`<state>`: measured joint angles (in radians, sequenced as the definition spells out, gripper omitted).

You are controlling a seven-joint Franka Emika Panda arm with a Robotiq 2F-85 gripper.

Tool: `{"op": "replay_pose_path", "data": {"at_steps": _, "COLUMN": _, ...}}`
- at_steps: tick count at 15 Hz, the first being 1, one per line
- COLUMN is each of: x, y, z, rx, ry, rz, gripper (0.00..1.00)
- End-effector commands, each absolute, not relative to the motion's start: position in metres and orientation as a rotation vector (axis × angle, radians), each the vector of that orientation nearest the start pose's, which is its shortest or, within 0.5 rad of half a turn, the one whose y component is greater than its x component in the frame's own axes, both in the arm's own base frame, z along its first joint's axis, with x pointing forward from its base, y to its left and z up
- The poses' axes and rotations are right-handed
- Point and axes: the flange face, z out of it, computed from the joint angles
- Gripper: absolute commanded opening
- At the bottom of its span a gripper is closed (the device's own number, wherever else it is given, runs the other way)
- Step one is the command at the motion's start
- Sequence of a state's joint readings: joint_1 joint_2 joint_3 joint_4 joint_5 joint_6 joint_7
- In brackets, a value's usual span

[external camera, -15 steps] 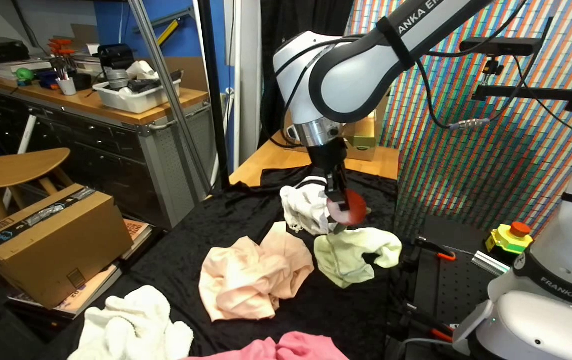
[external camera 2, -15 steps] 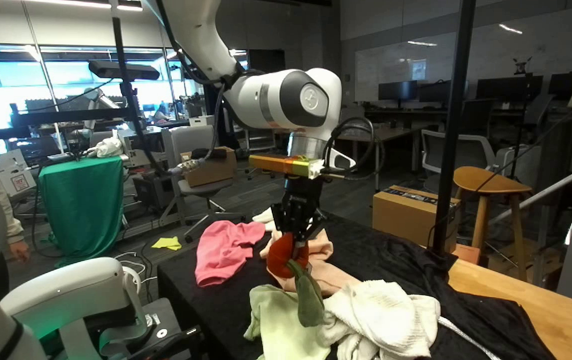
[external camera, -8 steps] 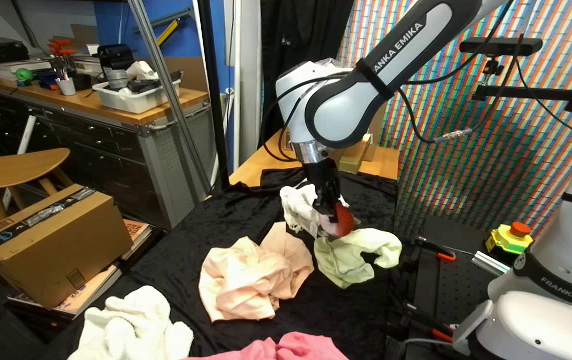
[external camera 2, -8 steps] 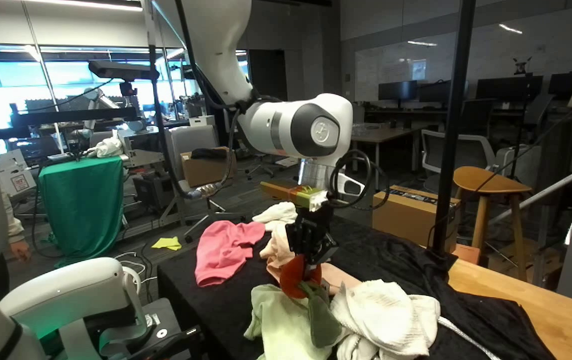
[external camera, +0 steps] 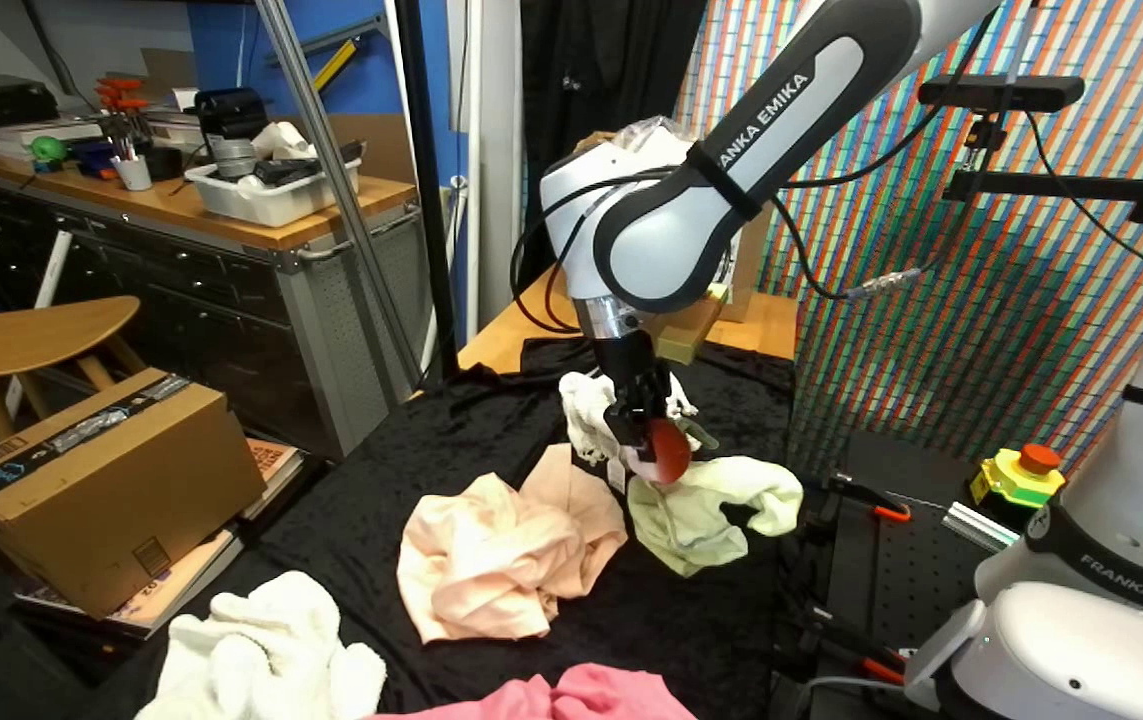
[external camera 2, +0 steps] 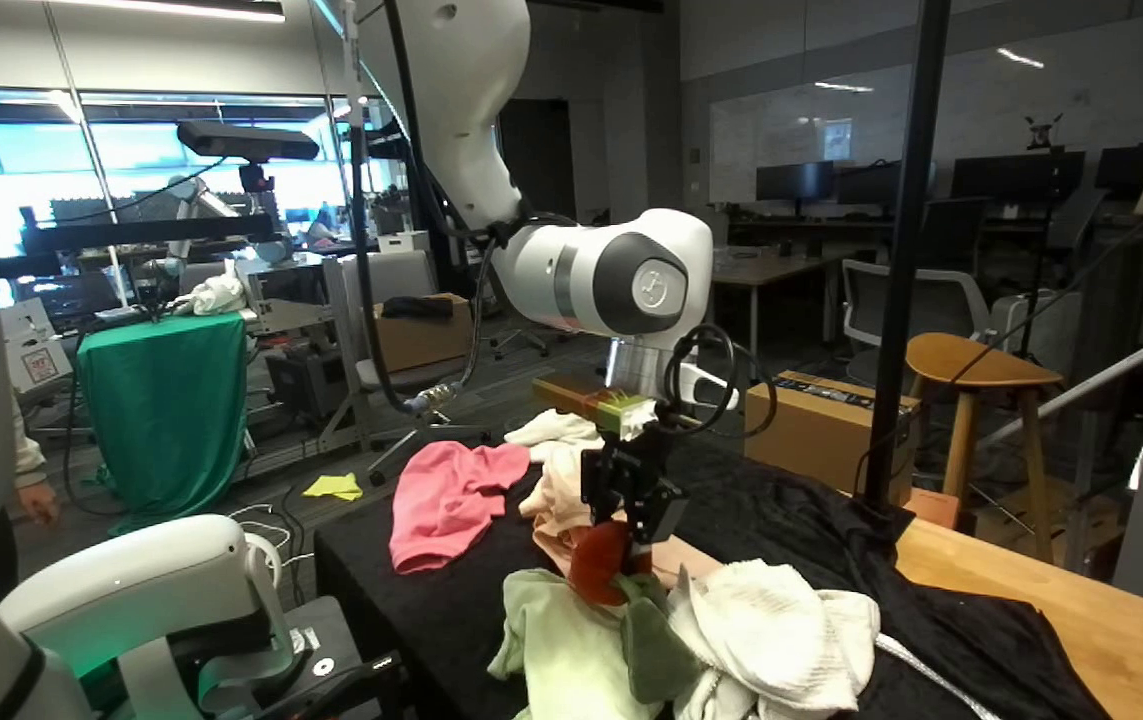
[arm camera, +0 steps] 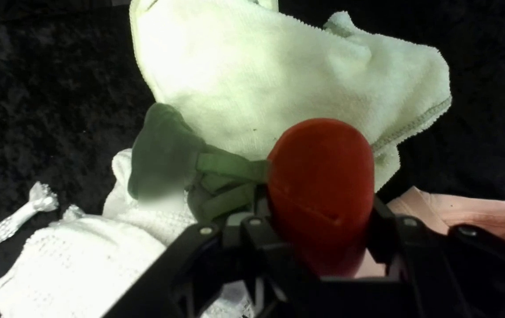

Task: Pile up the things on the table

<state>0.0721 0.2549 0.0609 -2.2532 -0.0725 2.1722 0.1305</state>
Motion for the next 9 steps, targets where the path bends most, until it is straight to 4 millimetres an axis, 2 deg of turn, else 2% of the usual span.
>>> {"op": "replay_pose_path", "data": {"at_steps": 1, "x": 0.506, "y": 0.067, "z": 0.243, "rx": -3.190, "ry": -0.049, "rz": 0.458, "gripper": 0.83}}
{"op": "replay_pose_path", "data": {"at_steps": 3, "x": 0.512, "y": 0.069, "z": 0.255, "rx": -3.208, "ry": -0.051, "rz": 0.415, "gripper": 0.98}}
{"op": "replay_pose_path", "data": {"at_steps": 4, "x": 0.515, "y": 0.072, "z": 0.262, "rx": -3.215, "ry": -0.058, "rz": 0.391, "gripper": 1.00}}
{"op": "replay_pose_path", "data": {"at_steps": 6, "x": 0.523, "y": 0.079, "z": 0.278, "rx": -3.239, "ry": -0.085, "rz": 0.332, "gripper": 1.00}}
{"op": "replay_pose_path", "data": {"at_steps": 9, "x": 0.536, "y": 0.102, "z": 0.301, "rx": -3.280, "ry": -0.182, "rz": 0.231, "gripper": 1.00}}
